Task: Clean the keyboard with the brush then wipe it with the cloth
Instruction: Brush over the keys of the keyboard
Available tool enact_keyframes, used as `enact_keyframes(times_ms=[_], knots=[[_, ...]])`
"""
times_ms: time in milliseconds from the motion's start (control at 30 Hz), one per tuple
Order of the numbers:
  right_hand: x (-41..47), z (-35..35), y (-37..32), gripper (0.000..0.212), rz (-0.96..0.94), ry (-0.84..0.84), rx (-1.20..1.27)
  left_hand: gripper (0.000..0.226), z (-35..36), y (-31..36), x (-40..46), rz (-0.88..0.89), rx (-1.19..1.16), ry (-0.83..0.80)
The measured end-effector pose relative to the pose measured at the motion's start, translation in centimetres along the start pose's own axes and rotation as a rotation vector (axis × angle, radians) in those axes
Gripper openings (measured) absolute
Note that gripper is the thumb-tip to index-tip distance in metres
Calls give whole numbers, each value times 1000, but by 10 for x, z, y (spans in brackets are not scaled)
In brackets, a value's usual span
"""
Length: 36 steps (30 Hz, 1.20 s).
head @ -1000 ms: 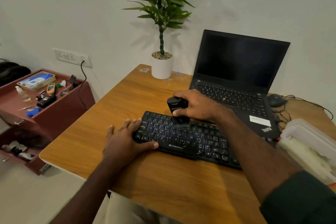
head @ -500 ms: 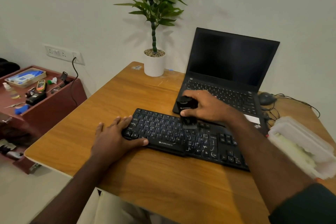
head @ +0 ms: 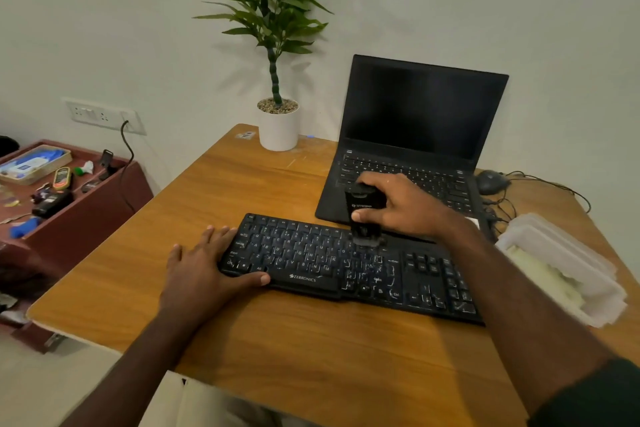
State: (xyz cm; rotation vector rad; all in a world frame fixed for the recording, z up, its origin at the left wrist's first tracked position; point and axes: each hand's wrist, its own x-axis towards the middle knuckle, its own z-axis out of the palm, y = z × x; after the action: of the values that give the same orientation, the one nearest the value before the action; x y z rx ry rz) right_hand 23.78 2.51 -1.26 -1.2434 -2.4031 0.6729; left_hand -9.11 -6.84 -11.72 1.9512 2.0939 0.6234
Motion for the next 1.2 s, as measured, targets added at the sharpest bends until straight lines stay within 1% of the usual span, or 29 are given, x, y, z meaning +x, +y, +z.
enact_keyframes(times_ms=[67,133,200,267,400,600,633,667,733,800,867,933,1000,1200], knots=[[-4,7,1,25,-24,67,66,128,2,13,-6,44,11,64],[-6,15,0,26,-28,88,116,125,10,38,-14,166,28,92],[-8,22,2,26,-28,92,140,123,28,68,-20,311,84,53],[-12,25,4,25,-32,77,150,122,43,95,-22,375,132,-1],[-24,15,9,27,0,6,96,116,50,118,-15,359,224,-110],[-37,-21,23,28,127,-205,-51,117,51,117,-13,368,218,-85],[-36,-24,23,27,119,-205,-67,117,51,117,-13,370,220,-87],[-35,-25,22,27,98,-171,-63,119,51,116,-12,375,214,-85],[-35,-20,20,26,48,-54,-17,123,49,116,-10,377,193,-78],[-34,-7,16,26,28,1,35,124,49,115,-7,388,191,-78],[-32,6,13,26,10,27,82,121,49,115,-6,411,183,-51],[-28,15,10,27,-19,97,152,116,53,114,-5,429,156,-7],[-27,16,10,28,-23,141,207,114,54,112,-5,431,155,-10],[-43,-11,34,26,38,-21,76,115,54,112,-5,413,165,-15]])
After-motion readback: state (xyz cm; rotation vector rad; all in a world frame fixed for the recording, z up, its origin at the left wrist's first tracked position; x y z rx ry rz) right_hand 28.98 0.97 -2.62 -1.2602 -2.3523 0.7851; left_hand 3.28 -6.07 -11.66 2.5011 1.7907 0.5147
